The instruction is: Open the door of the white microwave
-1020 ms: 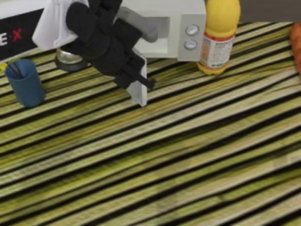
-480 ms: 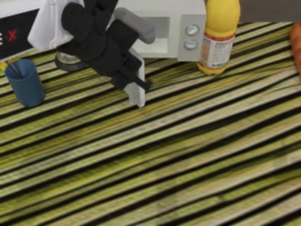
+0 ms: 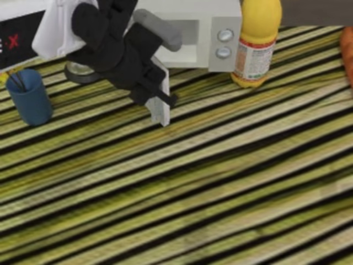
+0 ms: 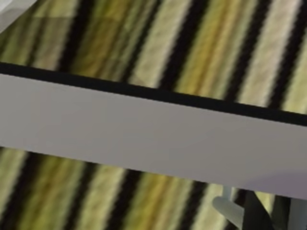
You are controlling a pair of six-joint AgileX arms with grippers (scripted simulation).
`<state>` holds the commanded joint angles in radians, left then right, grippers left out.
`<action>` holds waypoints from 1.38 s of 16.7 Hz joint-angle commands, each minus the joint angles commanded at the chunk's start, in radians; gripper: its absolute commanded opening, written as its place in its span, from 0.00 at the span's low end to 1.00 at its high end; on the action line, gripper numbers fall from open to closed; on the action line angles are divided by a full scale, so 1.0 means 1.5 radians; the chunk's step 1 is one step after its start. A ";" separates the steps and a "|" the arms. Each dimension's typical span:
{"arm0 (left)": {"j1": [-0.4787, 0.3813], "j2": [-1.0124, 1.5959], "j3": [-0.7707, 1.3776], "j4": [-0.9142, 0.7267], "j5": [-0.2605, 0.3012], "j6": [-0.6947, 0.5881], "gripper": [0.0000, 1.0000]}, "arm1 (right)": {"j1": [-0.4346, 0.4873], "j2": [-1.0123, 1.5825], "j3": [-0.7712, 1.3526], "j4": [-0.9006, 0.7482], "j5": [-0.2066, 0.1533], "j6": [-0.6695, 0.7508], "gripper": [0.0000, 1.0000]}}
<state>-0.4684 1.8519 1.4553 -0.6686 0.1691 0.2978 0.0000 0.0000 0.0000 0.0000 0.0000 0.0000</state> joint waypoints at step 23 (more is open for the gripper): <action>0.047 -0.025 -0.029 -0.024 0.064 0.124 0.00 | 0.000 0.000 0.000 0.000 0.000 0.000 1.00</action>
<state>-0.3979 1.8143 1.4125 -0.7040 0.2654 0.4839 0.0000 0.0000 0.0000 0.0000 0.0000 0.0000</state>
